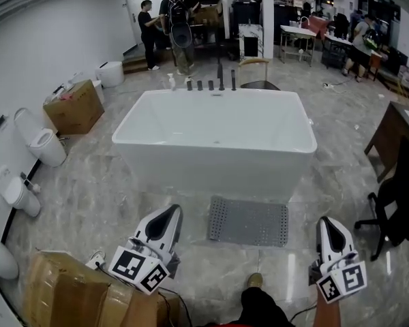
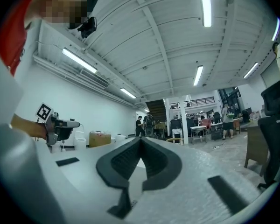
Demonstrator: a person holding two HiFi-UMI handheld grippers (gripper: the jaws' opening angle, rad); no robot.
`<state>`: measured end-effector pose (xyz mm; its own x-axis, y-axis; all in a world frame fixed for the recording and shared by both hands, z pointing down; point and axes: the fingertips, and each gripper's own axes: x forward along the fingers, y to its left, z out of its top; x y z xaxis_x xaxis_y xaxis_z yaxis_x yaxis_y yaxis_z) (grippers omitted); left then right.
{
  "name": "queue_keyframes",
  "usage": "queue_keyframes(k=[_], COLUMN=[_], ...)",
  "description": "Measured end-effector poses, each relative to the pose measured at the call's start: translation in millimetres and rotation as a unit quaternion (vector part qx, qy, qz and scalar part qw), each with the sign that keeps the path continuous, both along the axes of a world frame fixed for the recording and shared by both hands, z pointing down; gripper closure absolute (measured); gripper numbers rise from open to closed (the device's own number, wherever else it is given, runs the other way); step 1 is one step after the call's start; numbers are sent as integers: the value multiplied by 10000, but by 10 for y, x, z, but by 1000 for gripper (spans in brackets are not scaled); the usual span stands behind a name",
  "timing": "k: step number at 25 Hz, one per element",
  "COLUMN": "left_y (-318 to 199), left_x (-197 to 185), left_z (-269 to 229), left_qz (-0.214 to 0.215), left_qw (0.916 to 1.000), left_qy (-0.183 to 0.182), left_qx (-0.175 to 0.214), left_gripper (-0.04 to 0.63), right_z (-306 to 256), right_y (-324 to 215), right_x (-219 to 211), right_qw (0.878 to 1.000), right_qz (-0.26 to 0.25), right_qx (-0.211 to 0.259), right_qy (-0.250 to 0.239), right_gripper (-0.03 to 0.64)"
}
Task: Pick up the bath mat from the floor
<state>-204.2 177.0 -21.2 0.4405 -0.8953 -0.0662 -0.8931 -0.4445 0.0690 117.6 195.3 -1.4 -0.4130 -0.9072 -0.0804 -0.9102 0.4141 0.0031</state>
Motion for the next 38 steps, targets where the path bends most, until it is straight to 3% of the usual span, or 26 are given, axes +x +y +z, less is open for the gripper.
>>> queue_keyframes(k=[15,27,38], left_y=[-1770,-2405,-2935], left_x=[655,828,662], left_z=[226,431,1303], left_qz=[-590,-747,-621], left_qw=[9980,9960,9928], left_qy=[-156,-295,-265], left_qx=[-159,-394,-988], left_gripper=[584,584,584], right_z=[389,662,1186], right_y=[-1873,-2512,-2951], right_x=[827,1069,1120], right_qw=[9991,9978,9945], right_qz=[-196,-147,147], right_qx=[-363,-649,-1023], right_qy=[13,30,136], right_gripper=[614,614,614])
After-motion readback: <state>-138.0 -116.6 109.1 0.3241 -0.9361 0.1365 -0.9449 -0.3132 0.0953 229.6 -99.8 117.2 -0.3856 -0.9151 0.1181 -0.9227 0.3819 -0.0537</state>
